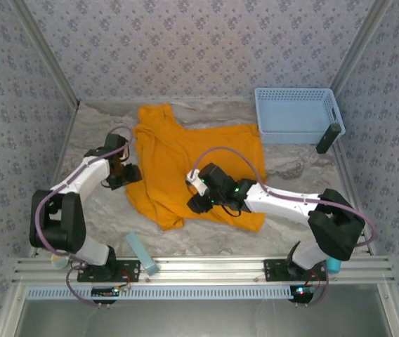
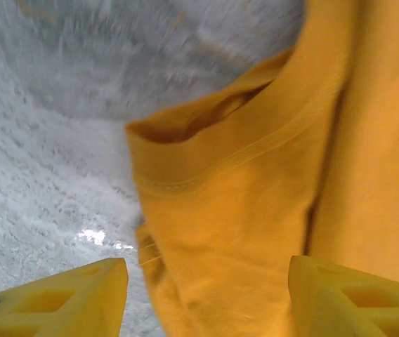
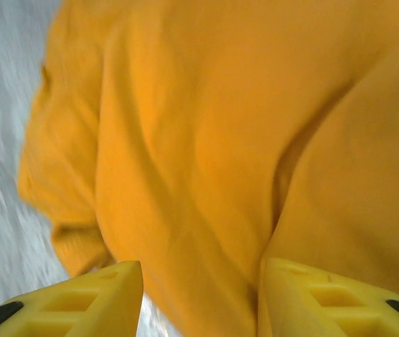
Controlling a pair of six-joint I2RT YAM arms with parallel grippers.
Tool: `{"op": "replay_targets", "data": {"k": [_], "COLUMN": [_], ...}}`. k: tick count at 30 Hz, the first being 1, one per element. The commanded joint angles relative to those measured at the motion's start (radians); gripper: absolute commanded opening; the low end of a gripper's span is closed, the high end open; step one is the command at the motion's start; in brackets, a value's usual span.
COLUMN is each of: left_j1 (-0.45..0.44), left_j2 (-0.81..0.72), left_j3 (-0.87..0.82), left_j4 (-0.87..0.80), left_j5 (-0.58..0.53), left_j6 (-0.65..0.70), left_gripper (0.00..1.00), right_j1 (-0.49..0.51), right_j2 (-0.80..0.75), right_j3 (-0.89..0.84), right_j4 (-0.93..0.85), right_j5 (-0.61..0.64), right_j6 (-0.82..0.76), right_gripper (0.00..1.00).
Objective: Fold the inside-out t-shirt
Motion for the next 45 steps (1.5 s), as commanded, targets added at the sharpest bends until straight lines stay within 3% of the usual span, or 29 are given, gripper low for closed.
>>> {"op": "replay_targets", "data": {"k": [1, 4, 6, 10, 14, 16, 22, 28, 31, 32, 33, 34, 38, 45], "left_j1": [-0.001, 0.014, 0.025, 0.036, 0.040, 0.043, 0.115, 0.179, 0.183, 0.188, 0.193, 0.192, 0.169, 0.029], "left_j2": [0.029, 0.093, 0.139, 0.214, 0.213, 0.177, 0.154, 0.412, 0.517, 0.534, 0.547, 0.548, 0.458, 0.137], "left_j3": [0.012, 0.046, 0.061, 0.064, 0.083, 0.111, 0.257, 0.503, 0.642, 0.666, 0.686, 0.692, 0.615, 0.181], "left_j4": [0.087, 0.098, 0.108, 0.148, 0.139, 0.098, -0.010, -0.010, -0.093, -0.107, -0.118, -0.119, -0.107, 0.048], "left_j5": [-0.036, -0.053, -0.054, -0.012, -0.019, -0.058, -0.138, -0.046, -0.123, -0.153, -0.166, -0.153, -0.071, 0.005], "left_j6": [0.008, 0.025, 0.030, 0.050, 0.055, 0.054, 0.069, 0.143, 0.132, 0.114, 0.095, 0.086, 0.019, -0.115], "left_gripper": [0.61, 0.54, 0.41, 0.36, 0.07, 0.00, 0.00, 0.01, 0.13, 0.20, 0.35, 0.43, 0.50, 0.49], "right_j1": [0.029, 0.030, 0.030, 0.029, 0.018, 0.014, -0.035, -0.146, -0.201, -0.212, -0.222, -0.229, -0.229, -0.183], "right_j2": [-0.010, -0.001, 0.014, 0.039, 0.048, 0.048, 0.033, -0.010, -0.032, -0.034, -0.034, -0.034, -0.027, 0.041], "right_j3": [-0.011, -0.013, 0.000, 0.014, 0.020, 0.013, -0.059, -0.091, -0.102, -0.105, -0.108, -0.111, -0.135, -0.123], "right_j4": [-0.014, 0.025, 0.038, 0.045, 0.039, 0.030, 0.029, -0.012, -0.042, -0.054, -0.065, -0.073, -0.059, -0.030], "right_j5": [0.025, 0.009, -0.002, 0.015, 0.028, 0.012, 0.000, 0.180, 0.228, 0.235, 0.232, 0.225, 0.204, 0.191], "right_j6": [-0.086, -0.071, -0.064, -0.060, -0.051, -0.058, -0.036, 0.148, 0.231, 0.251, 0.264, 0.273, 0.299, 0.325], "right_gripper": [0.50, 0.50, 0.50, 0.50, 0.46, 0.42, 0.42, 0.46, 0.47, 0.47, 0.46, 0.46, 0.47, 0.47]}}
